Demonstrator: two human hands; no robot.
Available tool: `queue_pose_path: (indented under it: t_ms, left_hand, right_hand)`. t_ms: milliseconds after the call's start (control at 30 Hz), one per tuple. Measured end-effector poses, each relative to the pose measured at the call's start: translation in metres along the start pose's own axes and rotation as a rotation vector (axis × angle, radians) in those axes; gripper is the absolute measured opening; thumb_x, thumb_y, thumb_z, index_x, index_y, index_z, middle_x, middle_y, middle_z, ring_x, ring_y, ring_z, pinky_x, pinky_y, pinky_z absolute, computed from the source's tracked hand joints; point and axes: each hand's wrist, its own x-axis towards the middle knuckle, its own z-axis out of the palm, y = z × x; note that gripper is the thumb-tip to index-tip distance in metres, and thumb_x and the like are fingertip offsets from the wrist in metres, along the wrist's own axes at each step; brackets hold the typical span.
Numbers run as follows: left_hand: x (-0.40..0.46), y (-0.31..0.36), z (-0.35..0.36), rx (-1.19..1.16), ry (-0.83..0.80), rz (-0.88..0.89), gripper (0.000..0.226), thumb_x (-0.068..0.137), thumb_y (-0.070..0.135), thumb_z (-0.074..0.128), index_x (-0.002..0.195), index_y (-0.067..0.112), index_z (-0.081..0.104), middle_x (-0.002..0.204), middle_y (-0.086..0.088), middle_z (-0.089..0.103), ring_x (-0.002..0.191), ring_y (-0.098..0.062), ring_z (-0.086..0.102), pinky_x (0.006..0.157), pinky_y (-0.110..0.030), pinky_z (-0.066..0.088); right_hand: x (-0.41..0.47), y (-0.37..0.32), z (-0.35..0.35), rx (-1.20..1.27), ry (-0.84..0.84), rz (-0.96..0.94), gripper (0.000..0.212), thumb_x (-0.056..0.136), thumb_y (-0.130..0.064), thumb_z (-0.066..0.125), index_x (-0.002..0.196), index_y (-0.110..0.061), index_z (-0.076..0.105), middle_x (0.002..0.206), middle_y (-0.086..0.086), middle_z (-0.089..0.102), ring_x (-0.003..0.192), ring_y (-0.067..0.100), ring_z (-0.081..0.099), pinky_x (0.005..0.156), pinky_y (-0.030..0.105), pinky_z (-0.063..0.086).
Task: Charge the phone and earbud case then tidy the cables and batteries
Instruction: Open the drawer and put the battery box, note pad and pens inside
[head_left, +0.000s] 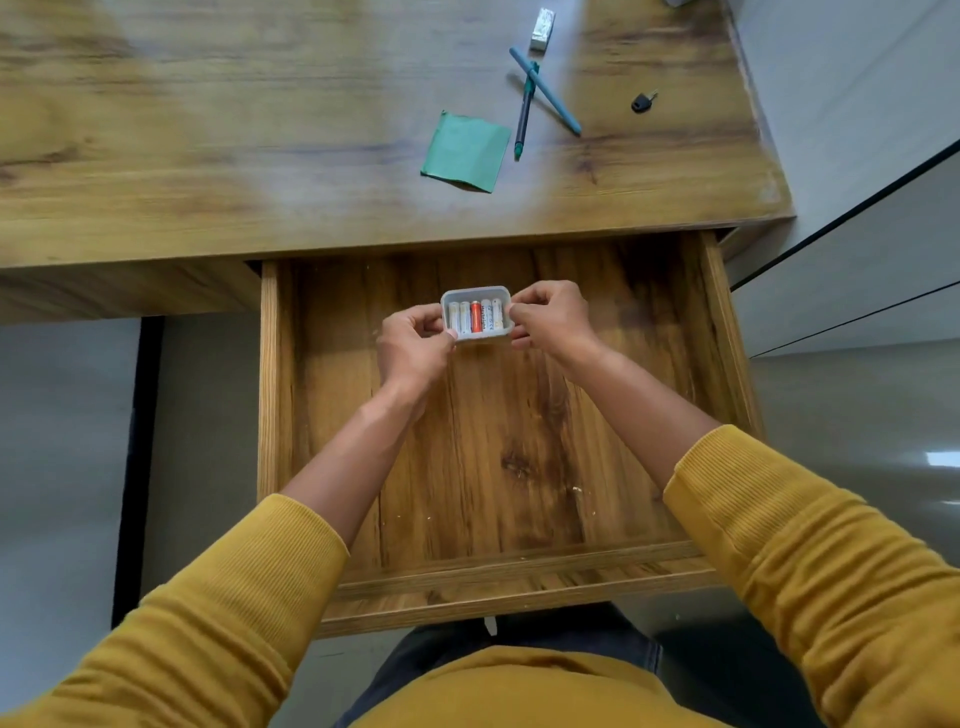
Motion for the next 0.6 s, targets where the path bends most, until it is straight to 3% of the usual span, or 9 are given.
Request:
queue_pose_path:
  t_ms: [300,500,600]
  left_hand:
    - [0.019,-0.012,0.020,0.066,-0.025,-0.102,0.040,0.093,0.009,0.079,0.132,0.017,0.072,0.116,0.002,0.075,0.110,-0.014,0.071,0.096,-0.042,0.063]
    - [0.018,-0.013,0.018,0.095,-0.050,-0.115,0.039,0.094,0.011,0.079,0.132,0.017,0.072,0.116,0.003,0.075,0.111,-0.014,0.070,0.100,-0.042,0.061]
    - [0.010,-0.007,0.009,0.234,0.004,-0.011,0.035,0.098,0.015,0.074,0.133,0.016,0.071,0.123,0.000,0.074,0.111,-0.013,0.068,0.091,-0.028,0.059]
  right_hand:
    - [0.025,0.019,0.005,0.008,-0.068,0.135,0.005,0.098,-0.018,0.073,0.102,-0.016,0.071,0.109,0.010,0.072,0.091,0.019,0.076,0.069,0.030,0.066]
    - [0.024,0.021,0.006,-0.007,-0.100,0.191,0.013,0.099,-0.022,0.073,0.111,-0.016,0.072,0.113,0.007,0.072,0.095,0.018,0.074,0.068,0.027,0.064]
    - [0.018,0.014,0.002,-0.154,-0.008,0.125,0.010,0.098,-0.024,0.072,0.107,-0.020,0.074,0.108,-0.001,0.072,0.098,0.015,0.070,0.080,0.036,0.065]
